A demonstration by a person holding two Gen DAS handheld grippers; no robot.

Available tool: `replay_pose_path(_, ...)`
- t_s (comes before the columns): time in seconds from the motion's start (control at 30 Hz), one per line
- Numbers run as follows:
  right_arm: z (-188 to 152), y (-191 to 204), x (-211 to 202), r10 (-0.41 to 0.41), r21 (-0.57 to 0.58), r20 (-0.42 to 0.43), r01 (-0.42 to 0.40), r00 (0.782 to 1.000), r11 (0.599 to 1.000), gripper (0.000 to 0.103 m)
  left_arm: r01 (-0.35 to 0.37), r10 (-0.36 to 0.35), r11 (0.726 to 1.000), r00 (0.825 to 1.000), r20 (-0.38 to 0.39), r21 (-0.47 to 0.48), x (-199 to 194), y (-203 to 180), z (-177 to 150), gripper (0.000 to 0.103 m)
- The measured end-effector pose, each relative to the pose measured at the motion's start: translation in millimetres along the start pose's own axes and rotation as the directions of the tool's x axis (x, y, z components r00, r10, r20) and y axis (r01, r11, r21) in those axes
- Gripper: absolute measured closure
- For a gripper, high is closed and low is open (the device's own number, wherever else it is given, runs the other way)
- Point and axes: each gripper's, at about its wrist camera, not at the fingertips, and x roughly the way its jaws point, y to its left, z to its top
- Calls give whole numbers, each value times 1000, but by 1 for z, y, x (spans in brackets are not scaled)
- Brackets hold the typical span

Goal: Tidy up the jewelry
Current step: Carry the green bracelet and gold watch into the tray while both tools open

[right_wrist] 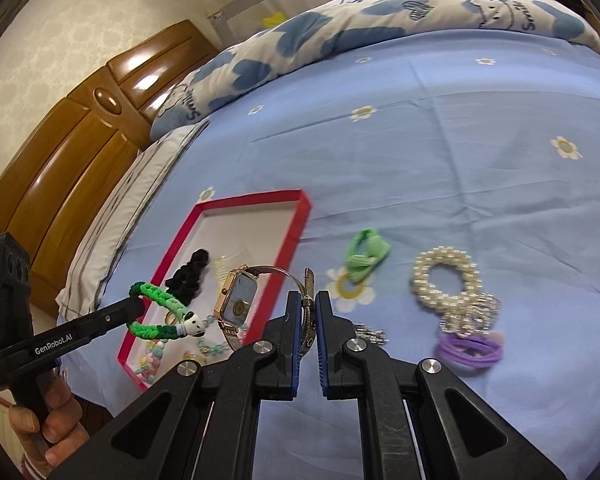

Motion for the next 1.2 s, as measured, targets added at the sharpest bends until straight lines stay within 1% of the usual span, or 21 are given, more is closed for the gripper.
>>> replay_pose_path(0.33, 4, 32, 30, 32, -51, -45, -34, 998, 998, 97, -43, 45, 997, 999, 22, -57, 0, 31, 11, 94)
replay_pose_path(0.53, 6, 47, 52, 39, -68, -80, -44, 996, 997, 96, -68, 70, 994, 997, 18, -90, 8, 50, 20, 94)
replay_pose_path(0.63, 9, 53, 65, 41, -75, -97, -48, 994, 996, 96, -79, 80, 991, 997, 11, -107, 15, 59, 23, 94)
replay_pose_path(0.73, 12, 57, 77, 40, -74, -110, -49, 993, 996, 96, -75, 76, 989, 997, -2, -130, 23, 68, 26, 94)
replay_pose_path(0.87, 15, 61, 96, 28, -84, -136, -39, 990, 996, 96, -88, 85, 987, 996, -26, -138, 36, 75, 29, 94)
replay_pose_path(1.07, 12, 67, 114, -1, -115, -173, -20, 985, 993, 96, -115, 107, 984, 992, -62, -133, 51, 81, 24, 94)
replay_pose_path(1.2, 9, 65, 119, -1, -115, -186, -21, 983, 993, 96, -128, 118, 984, 989, -88, -122, 58, 81, 19, 93)
